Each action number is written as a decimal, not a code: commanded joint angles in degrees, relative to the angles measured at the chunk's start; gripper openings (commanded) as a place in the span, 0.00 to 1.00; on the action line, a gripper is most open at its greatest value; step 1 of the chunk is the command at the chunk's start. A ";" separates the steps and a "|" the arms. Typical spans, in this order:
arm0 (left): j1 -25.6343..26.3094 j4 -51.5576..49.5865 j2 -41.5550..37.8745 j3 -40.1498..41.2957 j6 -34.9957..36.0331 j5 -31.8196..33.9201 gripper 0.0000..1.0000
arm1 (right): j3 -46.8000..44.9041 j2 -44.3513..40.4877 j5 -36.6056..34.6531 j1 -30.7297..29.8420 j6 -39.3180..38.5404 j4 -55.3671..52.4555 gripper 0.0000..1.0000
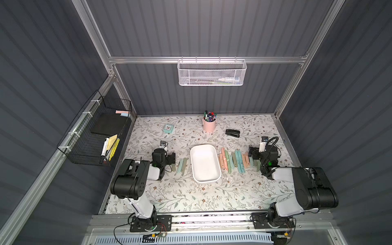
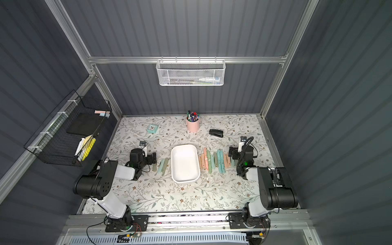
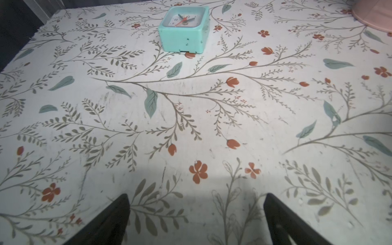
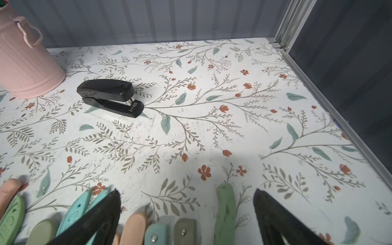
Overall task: Take the fruit knife out of the storage box
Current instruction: Reset both arms
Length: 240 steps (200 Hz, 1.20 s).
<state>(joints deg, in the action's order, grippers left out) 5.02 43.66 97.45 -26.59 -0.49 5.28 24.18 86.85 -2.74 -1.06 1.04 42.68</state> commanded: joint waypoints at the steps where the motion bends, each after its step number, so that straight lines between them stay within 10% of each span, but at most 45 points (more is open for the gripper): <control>1: -0.36 -1.02 0.37 -1.00 1.37 -2.11 0.99 | 1.04 -0.23 0.22 0.33 -0.51 -0.23 0.99; 240: -0.97 -1.18 0.63 -1.27 1.02 -3.26 0.99 | 0.99 -0.52 0.63 0.33 -0.49 -0.75 0.99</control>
<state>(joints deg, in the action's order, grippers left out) 4.67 43.57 97.45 -26.59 -0.12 3.36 24.25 86.85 -2.72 -1.06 1.04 41.91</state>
